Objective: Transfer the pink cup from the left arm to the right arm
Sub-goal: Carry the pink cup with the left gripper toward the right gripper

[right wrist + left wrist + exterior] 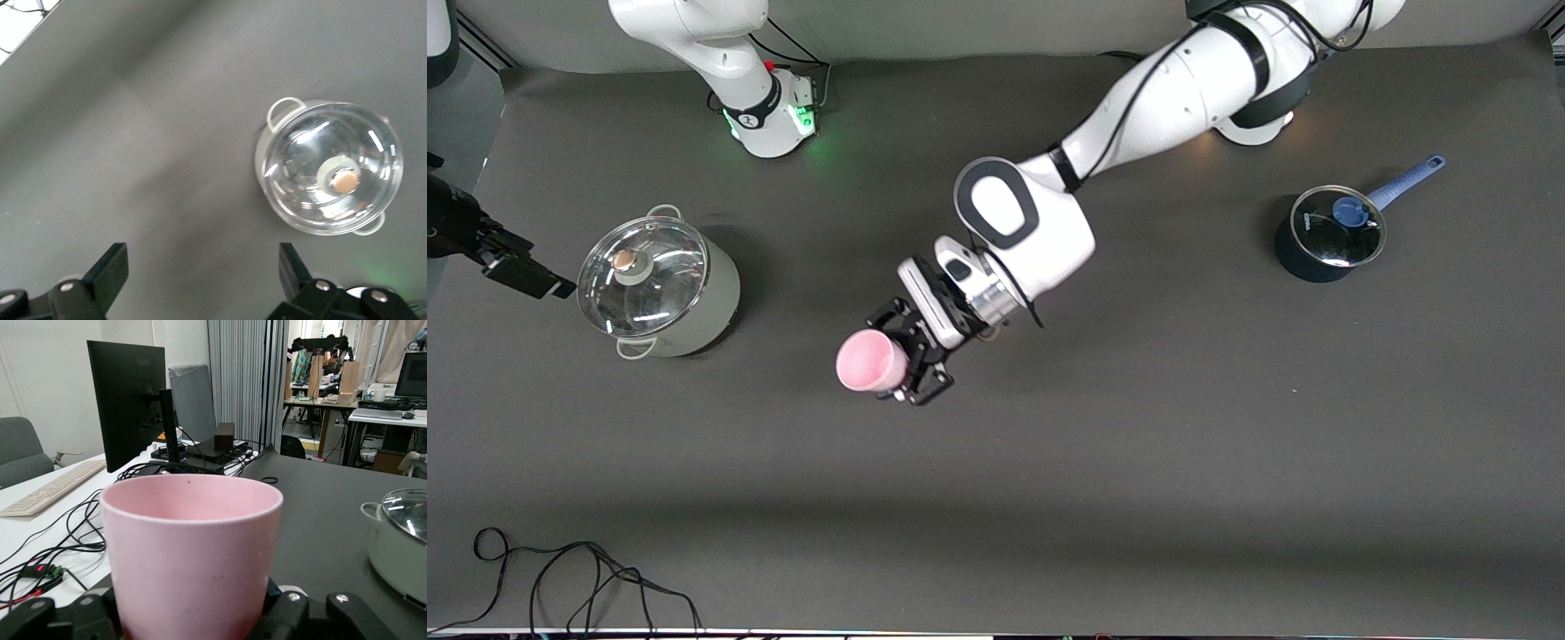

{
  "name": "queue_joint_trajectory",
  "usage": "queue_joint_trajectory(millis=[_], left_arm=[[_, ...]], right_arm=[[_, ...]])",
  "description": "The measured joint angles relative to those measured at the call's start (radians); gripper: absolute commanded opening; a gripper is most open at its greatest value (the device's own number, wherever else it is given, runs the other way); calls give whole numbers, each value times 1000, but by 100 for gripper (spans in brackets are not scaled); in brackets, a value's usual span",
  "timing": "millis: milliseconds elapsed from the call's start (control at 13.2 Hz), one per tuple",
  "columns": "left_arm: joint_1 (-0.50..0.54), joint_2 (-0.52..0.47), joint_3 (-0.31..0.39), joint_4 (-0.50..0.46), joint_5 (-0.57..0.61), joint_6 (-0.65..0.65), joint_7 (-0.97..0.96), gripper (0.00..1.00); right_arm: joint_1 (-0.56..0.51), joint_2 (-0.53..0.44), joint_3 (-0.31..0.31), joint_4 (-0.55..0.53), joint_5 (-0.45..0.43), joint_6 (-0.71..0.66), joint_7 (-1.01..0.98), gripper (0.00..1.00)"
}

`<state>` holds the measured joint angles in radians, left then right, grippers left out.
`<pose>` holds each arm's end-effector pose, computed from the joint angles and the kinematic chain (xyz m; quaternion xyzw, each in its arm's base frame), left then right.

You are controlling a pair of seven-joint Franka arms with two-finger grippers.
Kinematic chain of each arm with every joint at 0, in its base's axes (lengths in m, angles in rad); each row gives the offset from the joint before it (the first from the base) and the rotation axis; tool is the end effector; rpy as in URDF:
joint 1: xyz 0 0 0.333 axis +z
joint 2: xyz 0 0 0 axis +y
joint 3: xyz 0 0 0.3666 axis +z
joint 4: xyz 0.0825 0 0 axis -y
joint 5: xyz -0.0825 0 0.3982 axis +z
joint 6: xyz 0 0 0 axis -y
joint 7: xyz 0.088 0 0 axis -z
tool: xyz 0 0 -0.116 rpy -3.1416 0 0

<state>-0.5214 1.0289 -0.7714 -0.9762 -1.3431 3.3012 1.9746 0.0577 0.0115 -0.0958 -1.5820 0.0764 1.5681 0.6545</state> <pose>0.6023 -0.6118 0.3824 0.6998 -0.3889 0.5268 0.2855 0.5716 -0.0126 0.6542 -0.9398 0.3395 0.0235 0.0320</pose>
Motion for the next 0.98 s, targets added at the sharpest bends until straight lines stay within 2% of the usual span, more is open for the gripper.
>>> queue_joint_trajectory(millis=[302,679,981], left_arm=[[-77,-10,5,20,1,73,-11,0],[-123,-10,9,25,2,125,-13,0],[-124,-9,11,31,2,127,-13,0]], right_arm=[[92,14,5,31,27,0,109,100],[128,19,9,73,185,-5,288,100],[197,26,10,79,266,-7,404,100]])
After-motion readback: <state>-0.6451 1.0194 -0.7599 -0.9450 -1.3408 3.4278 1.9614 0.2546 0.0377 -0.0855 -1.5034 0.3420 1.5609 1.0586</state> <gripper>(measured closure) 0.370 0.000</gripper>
